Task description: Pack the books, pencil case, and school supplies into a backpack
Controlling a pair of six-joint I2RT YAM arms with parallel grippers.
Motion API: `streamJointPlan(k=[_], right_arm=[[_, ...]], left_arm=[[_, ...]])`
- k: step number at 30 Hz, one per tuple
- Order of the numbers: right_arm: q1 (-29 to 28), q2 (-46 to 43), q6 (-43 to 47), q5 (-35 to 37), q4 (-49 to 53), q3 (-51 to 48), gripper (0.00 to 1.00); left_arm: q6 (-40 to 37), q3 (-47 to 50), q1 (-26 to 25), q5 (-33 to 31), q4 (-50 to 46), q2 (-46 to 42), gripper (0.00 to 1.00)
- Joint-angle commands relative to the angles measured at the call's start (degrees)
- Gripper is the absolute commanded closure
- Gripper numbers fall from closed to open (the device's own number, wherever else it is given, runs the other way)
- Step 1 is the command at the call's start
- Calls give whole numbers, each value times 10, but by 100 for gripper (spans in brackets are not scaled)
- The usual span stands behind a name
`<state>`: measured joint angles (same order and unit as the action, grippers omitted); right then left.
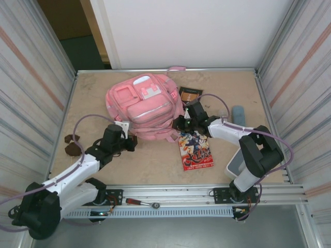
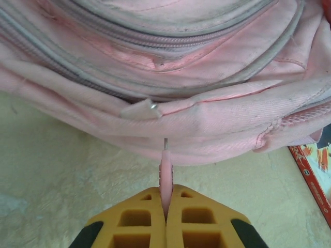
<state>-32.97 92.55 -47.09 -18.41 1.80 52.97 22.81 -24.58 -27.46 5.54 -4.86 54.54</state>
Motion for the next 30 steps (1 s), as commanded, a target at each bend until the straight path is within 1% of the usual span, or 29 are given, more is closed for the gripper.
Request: streamJointPlan(k=[1,5,7,11,13,15,19,25,27,30], right_arm=[[11,-20,38,2,27,39,96],[13,-31,69,14,77,60,96],[15,-37,78,8,91,68,96],[17,-44,82,-15,97,75,96],[19,-45,81,-22,96,76,96],[27,-48,81,-25,96,74,96],[42,-56,76,-29,95,67,96],[46,-55,61,-31,67,51,96],[46,-49,62,-42,56,48,96],[46,-33,83,-61,65,53,96]], left_arm=[[20,5,8,-60,-26,-34,100],[22,-5,11,-84,-50,-66,100],[25,-7,13,-89,-53,-86,100],[5,-11,16,-56,-16,-106,100],[0,-11,17,-55,2,-100,100],[2,-21,22,-77,-11,-79,100],[32,-28,58,-89,-24,-40,100],[39,-13,75,-100,-11,-42,100],[37,-14,88,-105,-15,-35,100],[38,-14,125,-103,-5,-18,100]])
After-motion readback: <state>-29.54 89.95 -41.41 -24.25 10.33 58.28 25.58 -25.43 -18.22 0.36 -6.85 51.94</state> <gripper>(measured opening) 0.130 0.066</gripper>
